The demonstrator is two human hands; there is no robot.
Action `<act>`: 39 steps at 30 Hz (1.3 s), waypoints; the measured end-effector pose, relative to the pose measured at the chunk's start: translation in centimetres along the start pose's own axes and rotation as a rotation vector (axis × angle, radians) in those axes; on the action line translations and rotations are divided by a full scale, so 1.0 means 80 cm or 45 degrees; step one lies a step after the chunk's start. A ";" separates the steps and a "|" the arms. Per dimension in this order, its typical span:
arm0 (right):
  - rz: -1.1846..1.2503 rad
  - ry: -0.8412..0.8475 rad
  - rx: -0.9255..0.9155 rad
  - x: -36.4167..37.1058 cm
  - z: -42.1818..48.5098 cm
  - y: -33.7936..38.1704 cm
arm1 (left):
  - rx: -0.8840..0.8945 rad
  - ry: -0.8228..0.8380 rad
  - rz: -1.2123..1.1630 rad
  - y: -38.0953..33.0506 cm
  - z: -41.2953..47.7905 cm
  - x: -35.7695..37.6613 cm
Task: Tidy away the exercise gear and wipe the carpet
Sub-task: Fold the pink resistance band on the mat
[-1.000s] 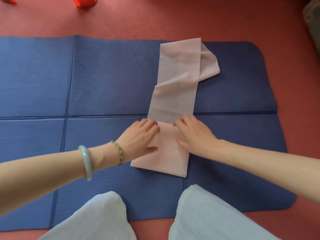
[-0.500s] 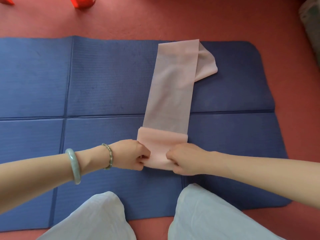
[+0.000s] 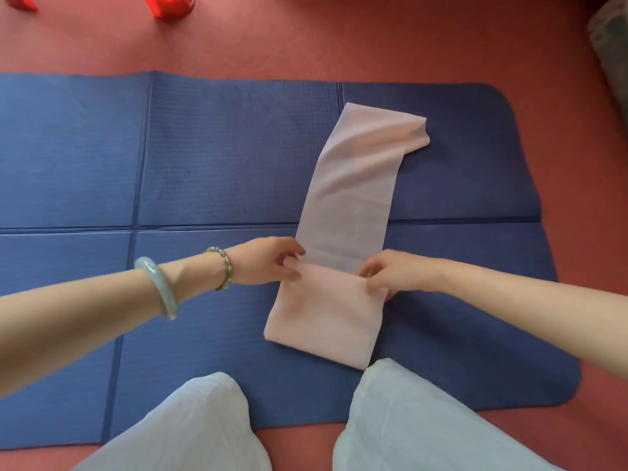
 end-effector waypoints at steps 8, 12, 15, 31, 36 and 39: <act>-0.968 -0.736 -0.306 0.036 -0.021 0.020 | 0.704 -0.383 1.009 0.008 -0.018 0.047; -1.097 -0.485 -0.434 0.094 -0.028 0.028 | 0.879 -0.245 1.137 0.018 -0.029 0.067; -1.278 -0.384 -0.418 0.119 -0.018 0.020 | 0.815 -0.117 1.161 0.025 -0.030 0.076; -0.128 0.313 -0.220 0.035 -0.042 0.035 | 0.108 0.299 -0.110 -0.025 -0.041 0.018; -0.034 -0.316 -0.174 -0.024 0.000 0.011 | 0.067 -0.315 -0.102 -0.006 -0.010 -0.004; -0.507 -0.631 -0.076 -0.040 0.015 0.003 | 0.115 -0.340 0.242 0.004 0.001 -0.001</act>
Point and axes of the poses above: each hand's wrist, its own z-axis towards the middle knuckle, its own x-axis out of the palm, y = z × x, the point moved 1 cm from there along z, towards the middle knuckle, and after that the axes turned 9 degrees about -z, right-handed, at the moved point
